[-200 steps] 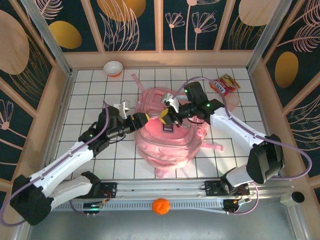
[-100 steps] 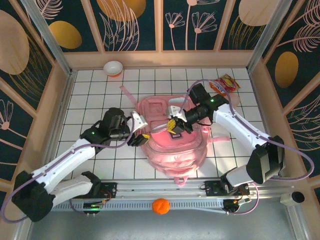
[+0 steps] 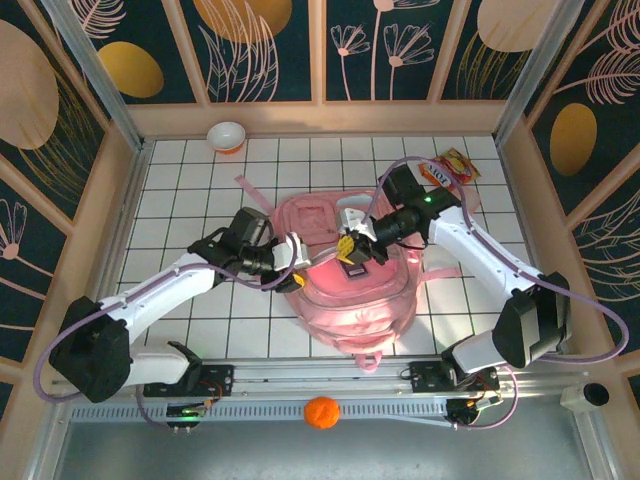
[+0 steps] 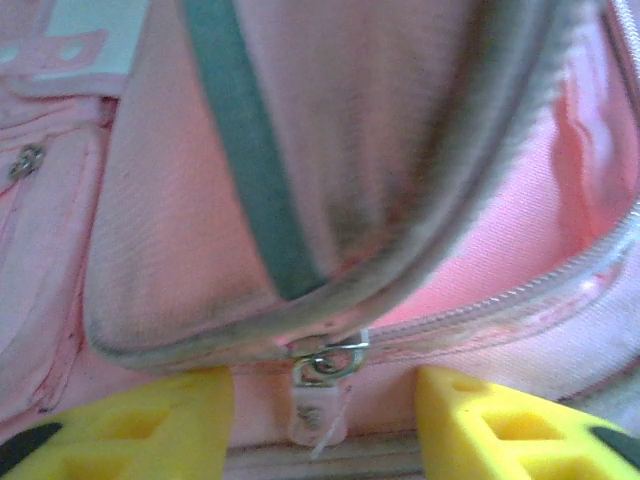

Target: Pack the student bag

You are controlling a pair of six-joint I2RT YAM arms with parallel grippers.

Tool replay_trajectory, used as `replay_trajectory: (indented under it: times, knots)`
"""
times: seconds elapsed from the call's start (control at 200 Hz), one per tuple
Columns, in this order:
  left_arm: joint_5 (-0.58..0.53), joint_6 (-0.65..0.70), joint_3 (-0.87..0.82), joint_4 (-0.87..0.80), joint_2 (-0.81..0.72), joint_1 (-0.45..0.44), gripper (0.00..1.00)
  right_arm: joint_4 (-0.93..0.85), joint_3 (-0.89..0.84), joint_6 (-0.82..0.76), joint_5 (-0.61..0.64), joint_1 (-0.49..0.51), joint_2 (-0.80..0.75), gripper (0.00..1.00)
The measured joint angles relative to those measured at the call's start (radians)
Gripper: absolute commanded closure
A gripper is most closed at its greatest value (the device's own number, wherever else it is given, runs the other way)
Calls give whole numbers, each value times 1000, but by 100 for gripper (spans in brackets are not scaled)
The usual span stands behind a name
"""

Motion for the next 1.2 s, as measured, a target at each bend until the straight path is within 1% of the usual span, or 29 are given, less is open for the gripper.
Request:
replay_trajectory:
  times: [0.06, 0.155, 0.245, 0.305, 0.365, 0.515, 0.576, 0.611, 0.616, 0.621, 0.636, 0.666, 0.711, 0.726, 0.751, 0.801, 0.886, 1.021, 1.121, 1.166, 1.201]
  knots:
    - [18, 6, 5, -10, 4, 0, 58, 29, -13, 26, 1, -2, -7, 100]
    - [52, -1, 5, -18, 2, 0, 69, 82, -37, 73, 5, -9, -20, 100]
    - [62, -8, 5, -19, -5, 0, 72, 126, -53, 112, 8, -15, -26, 100]
    - [63, -18, 4, -20, -18, 0, 77, 153, -62, 134, 8, -20, -30, 100]
    - [51, -38, -4, -11, -32, 0, 82, 170, -66, 146, 9, -23, -34, 100]
    - [-3, -123, -32, 48, -53, 1, 99, 198, -82, 166, 8, -23, -47, 100]
    - [-23, -156, -36, 63, -56, 1, 100, 206, -89, 175, 8, -23, -53, 100]
    - [-33, -178, -37, 69, -56, 1, 100, 207, -92, 190, 8, -24, -58, 88]
    - [-34, -181, -37, 69, -56, 1, 100, 208, -93, 193, 8, -24, -60, 88]
    - [-35, -184, -37, 69, -56, 1, 100, 209, -93, 197, 8, -24, -60, 84]
    - [-38, -193, -37, 71, -56, 1, 100, 209, -95, 208, 10, -24, -63, 79]
    - [-43, -209, -37, 76, -56, 0, 100, 212, -100, 240, 12, -24, -69, 73]
    - [-55, -230, -37, 78, -57, 0, 100, 226, -106, 287, 12, -24, -84, 66]
    - [-57, -235, -38, 78, -57, 0, 100, 231, -109, 335, 16, -25, -92, 64]
    - [-63, -242, -39, 78, -57, 0, 100, 243, -113, 363, 20, -26, -103, 60]
    - [-66, -259, -44, 78, -57, 0, 100, 270, -123, 499, 50, -26, -140, 53]
    - [-71, -281, -58, 80, -59, 0, 100, 301, -146, 735, 127, -27, -221, 47]
    - [-86, -306, -69, 79, -59, -1, 100, 303, -201, 1199, 273, -27, -373, 48]
    - [-93, -316, -72, 76, -63, -1, 100, 310, -294, 1580, 340, -23, -495, 54]
    - [-97, -319, -75, 76, -68, -2, 100, 324, -361, 1753, 375, 2, -565, 55]
    - [-100, -320, -77, 76, -71, -2, 100, 350, -425, 1894, 418, 46, -628, 56]
